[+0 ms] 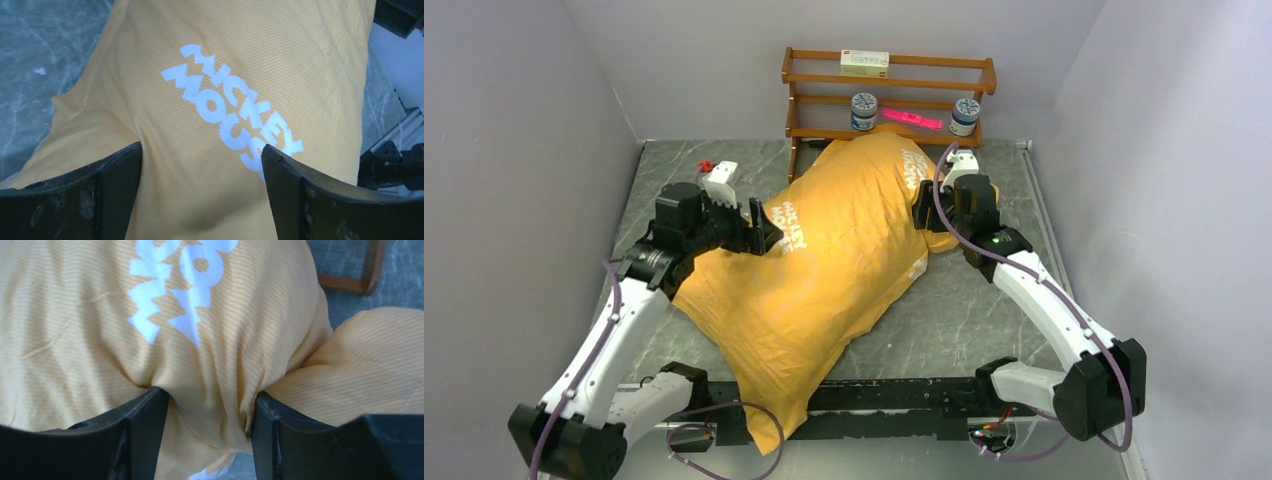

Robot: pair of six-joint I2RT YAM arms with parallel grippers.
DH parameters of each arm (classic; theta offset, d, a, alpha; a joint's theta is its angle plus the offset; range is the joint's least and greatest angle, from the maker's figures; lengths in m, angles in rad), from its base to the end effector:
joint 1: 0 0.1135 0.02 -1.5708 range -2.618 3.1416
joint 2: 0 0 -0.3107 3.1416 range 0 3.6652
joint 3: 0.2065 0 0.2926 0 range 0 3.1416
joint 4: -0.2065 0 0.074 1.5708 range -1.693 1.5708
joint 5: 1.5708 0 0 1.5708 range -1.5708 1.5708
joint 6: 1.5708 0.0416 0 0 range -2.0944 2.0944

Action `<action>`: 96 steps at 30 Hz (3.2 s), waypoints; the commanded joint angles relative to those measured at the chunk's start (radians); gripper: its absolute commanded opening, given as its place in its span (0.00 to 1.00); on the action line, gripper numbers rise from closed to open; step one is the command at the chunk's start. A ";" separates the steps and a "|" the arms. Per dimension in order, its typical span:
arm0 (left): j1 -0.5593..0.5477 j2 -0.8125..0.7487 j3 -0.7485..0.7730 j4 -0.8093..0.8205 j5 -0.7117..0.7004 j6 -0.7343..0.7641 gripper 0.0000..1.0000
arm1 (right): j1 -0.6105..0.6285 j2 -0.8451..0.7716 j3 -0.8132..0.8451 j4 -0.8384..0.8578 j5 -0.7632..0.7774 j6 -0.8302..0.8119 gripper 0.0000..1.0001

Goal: Remove the pillowcase from the pillow
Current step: Remove the pillow from the pillowcase.

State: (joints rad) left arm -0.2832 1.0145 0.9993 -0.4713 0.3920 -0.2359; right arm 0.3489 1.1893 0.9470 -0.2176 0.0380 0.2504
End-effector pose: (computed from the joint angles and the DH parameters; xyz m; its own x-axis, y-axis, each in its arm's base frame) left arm 0.2285 -0.0830 0.3804 -0.5726 -0.0583 -0.8177 0.4615 0.8015 -0.3803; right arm 0.2827 0.1012 0.3401 -0.4808 0.0886 -0.8723 -0.1966 0.9587 0.2057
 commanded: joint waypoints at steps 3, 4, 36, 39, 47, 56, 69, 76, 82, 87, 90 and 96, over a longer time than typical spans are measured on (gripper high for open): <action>-0.008 -0.173 -0.024 -0.043 -0.236 -0.065 0.92 | 0.104 -0.105 0.078 -0.006 0.083 -0.052 0.73; -0.008 -0.197 -0.030 -0.048 -0.264 -0.072 0.92 | 0.121 -0.115 0.087 -0.019 0.101 -0.061 0.76; -0.011 -0.530 -0.266 -0.154 -0.448 -0.241 0.95 | -0.206 0.131 0.113 0.132 -0.286 -0.023 1.00; -0.011 -0.519 -0.271 -0.144 -0.440 -0.237 0.95 | -0.226 0.195 0.096 0.173 -0.331 -0.011 0.99; -0.011 -0.457 -0.281 -0.084 -0.361 -0.213 0.94 | -0.242 0.205 0.050 0.168 -0.321 -0.025 0.30; -0.011 -0.391 -0.252 -0.010 -0.318 -0.221 0.94 | -0.287 0.082 0.065 0.097 0.037 -0.063 0.00; -0.011 -0.404 -0.150 -0.083 -0.389 -0.212 0.94 | -0.303 0.020 0.109 0.006 0.115 -0.088 0.00; -0.011 -0.497 -0.139 -0.170 -0.551 -0.233 0.93 | -0.116 0.002 0.153 -0.060 0.240 -0.136 0.41; -0.011 -0.581 -0.142 -0.263 -0.618 -0.269 0.93 | 0.049 -0.059 0.182 -0.082 0.285 -0.156 0.66; -0.011 -0.610 -0.173 -0.296 -0.593 -0.303 0.92 | 0.238 -0.095 0.202 -0.073 0.227 -0.161 0.78; -0.011 -0.614 -0.192 -0.305 -0.579 -0.333 0.92 | 0.376 -0.086 0.203 -0.045 0.222 -0.163 0.83; -0.011 -0.609 -0.202 -0.327 -0.610 -0.372 0.92 | 0.662 -0.007 0.223 0.021 0.275 -0.180 0.90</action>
State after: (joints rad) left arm -0.2916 0.4072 0.8001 -0.7883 -0.1894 -0.5632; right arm 0.8787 1.1358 1.1183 -0.2752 0.2749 0.0963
